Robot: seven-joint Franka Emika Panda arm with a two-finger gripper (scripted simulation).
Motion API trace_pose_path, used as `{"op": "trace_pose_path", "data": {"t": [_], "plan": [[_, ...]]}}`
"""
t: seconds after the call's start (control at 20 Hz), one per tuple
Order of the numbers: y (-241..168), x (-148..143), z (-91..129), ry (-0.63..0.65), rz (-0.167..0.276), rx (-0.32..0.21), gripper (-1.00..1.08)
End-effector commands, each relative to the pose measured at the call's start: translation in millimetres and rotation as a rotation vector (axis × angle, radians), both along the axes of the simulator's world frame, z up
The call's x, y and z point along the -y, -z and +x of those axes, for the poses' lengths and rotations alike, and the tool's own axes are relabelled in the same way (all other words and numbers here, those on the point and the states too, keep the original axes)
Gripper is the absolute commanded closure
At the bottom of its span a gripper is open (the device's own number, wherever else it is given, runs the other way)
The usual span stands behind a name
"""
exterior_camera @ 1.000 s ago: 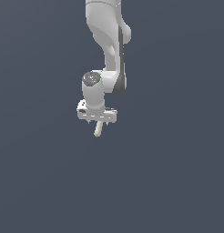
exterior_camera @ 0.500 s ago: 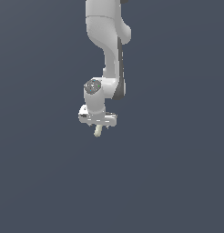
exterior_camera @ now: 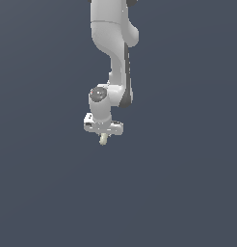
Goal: Pick up the object and move it to a goal position.
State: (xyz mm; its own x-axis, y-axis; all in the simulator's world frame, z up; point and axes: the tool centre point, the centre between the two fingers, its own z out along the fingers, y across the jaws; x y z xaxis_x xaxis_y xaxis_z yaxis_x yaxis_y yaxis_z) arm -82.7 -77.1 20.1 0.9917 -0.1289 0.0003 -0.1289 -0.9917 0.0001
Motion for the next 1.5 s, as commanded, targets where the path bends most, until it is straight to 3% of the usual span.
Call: {"op": "trace_pose_path", "data": {"t": [0.0, 0.75, 1.45], "plan": [[0.4, -0.5, 0.0, -0.001, 0.0, 0.0, 1.08], [-22.2, -1.7, 13.5, 0.0, 0.0, 0.0, 1.08], [-121.7, -9.7, 74.2, 0.0, -0.001, 0.0, 1.08]]}}
